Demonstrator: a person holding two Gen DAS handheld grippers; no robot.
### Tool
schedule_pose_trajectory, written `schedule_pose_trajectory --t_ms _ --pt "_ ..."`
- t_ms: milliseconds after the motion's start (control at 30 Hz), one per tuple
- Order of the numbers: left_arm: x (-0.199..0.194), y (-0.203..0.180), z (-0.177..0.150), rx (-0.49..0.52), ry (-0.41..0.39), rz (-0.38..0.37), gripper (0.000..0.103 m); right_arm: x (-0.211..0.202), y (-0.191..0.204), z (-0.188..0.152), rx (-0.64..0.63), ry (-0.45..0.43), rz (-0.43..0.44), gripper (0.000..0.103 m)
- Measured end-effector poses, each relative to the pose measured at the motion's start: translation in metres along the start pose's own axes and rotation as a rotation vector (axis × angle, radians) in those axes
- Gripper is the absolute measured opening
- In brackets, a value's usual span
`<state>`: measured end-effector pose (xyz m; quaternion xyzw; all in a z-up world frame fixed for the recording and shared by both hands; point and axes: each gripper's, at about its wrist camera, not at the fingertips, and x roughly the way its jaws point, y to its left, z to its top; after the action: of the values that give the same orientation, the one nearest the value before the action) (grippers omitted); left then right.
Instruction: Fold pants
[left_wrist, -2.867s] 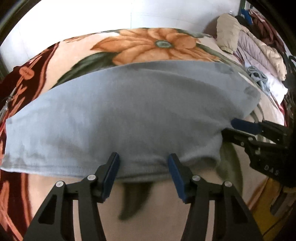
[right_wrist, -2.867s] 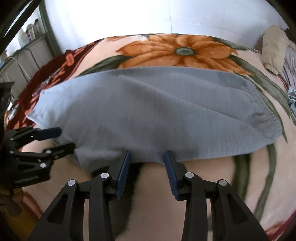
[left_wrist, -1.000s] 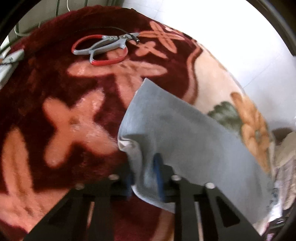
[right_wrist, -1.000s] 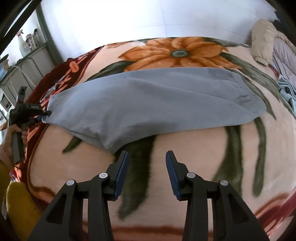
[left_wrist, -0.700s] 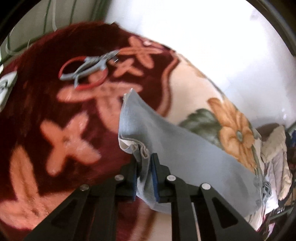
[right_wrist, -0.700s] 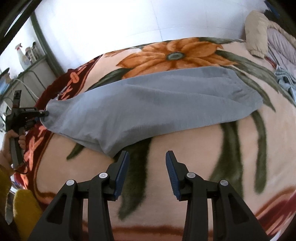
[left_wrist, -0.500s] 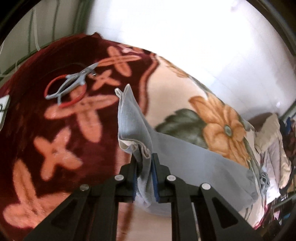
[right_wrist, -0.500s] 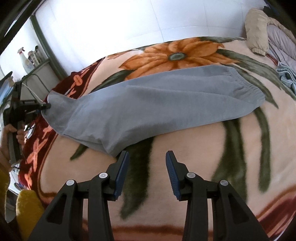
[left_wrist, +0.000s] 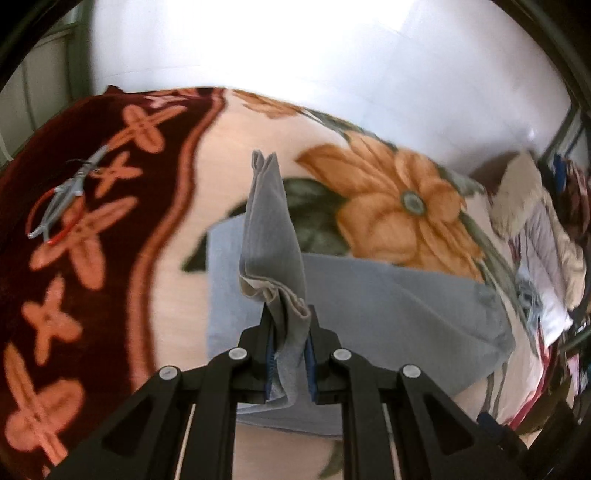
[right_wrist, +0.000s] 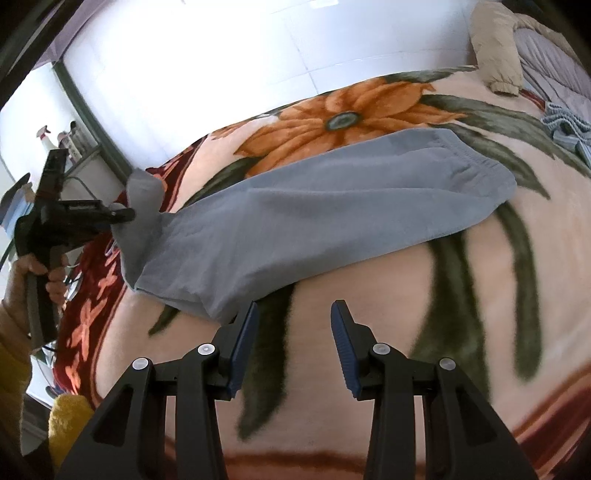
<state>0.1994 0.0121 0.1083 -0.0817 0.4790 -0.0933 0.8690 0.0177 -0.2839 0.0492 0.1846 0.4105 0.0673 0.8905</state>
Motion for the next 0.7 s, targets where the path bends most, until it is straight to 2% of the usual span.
schedule_pose_trajectory --t_ms 400,533,700 --pt "0.054 -0.056 -0.023 0.149 0.12 0.017 0.015 0.002 -0.015 -0.002 0.036 -0.002 0.006 0.042" --pt "0.06 -0.065 -0.029 0.171 0.158 -0.05 0.015 0.004 -0.015 -0.003 0.033 0.004 0.006 0.042" --pt "0.042 -0.078 -0.032 0.237 0.113 -0.079 0.031 0.004 -0.014 -0.003 0.026 0.003 0.003 0.042"
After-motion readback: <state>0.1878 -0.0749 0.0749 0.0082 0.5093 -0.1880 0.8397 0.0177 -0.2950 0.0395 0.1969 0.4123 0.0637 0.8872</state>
